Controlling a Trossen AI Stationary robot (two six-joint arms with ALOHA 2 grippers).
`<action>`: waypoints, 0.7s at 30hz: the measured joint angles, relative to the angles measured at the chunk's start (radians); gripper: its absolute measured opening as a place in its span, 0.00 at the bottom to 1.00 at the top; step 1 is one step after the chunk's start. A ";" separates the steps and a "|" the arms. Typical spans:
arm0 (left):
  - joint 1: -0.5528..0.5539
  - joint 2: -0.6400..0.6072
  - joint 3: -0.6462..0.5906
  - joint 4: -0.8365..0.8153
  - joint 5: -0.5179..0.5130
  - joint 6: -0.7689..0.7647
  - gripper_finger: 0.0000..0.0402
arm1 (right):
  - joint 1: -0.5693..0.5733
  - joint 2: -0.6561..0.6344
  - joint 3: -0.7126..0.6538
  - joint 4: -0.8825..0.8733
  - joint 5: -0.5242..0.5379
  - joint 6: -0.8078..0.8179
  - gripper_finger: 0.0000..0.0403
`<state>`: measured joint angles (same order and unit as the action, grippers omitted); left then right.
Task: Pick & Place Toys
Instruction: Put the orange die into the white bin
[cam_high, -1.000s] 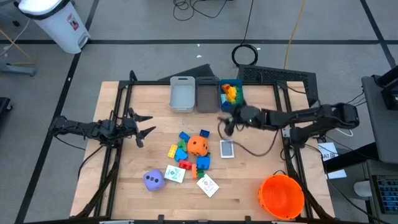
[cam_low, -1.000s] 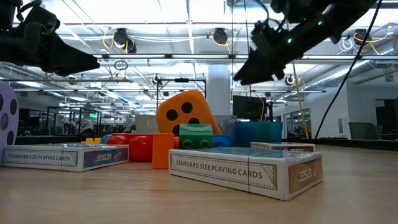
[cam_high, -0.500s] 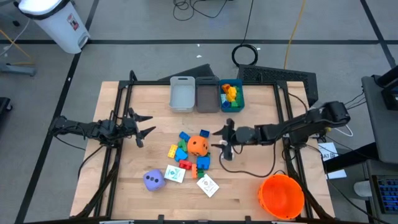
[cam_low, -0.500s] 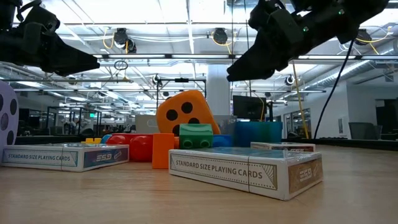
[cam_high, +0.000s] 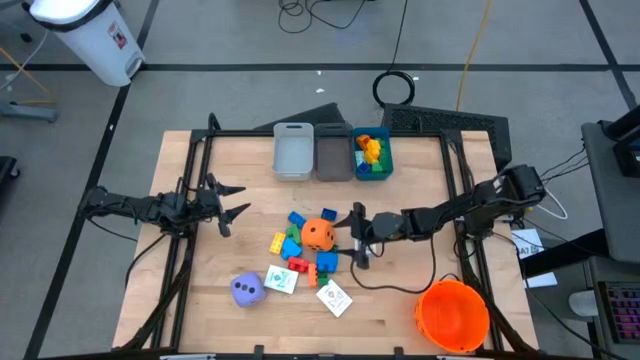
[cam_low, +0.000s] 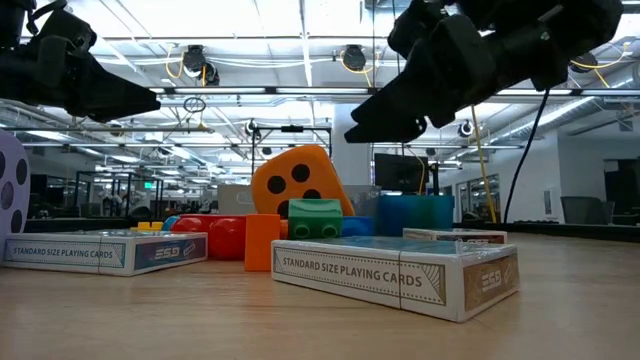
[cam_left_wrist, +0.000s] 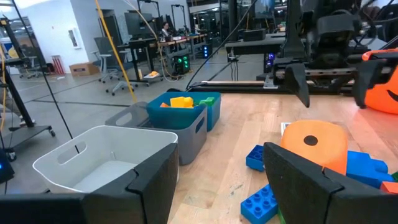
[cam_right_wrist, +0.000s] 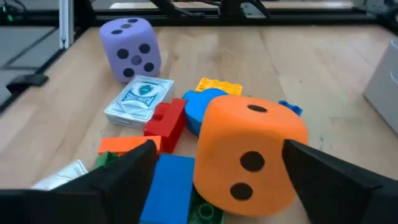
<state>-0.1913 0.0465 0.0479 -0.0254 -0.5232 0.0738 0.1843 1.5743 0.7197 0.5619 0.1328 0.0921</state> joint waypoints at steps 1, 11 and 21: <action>0.000 0.000 0.000 0.000 0.000 0.000 0.60 | 0.001 0.014 0.000 0.019 0.001 -0.024 0.87; 0.000 0.000 0.000 0.000 0.000 0.000 0.60 | -0.022 0.127 0.000 0.088 0.080 -0.103 0.99; 0.000 0.000 0.000 0.000 0.000 0.000 0.60 | -0.026 0.147 0.001 0.175 0.076 -0.079 0.99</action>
<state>-0.1909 0.0464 0.0478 -0.0254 -0.5228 0.0738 0.1584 1.7214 0.7204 0.7374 0.2089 0.0133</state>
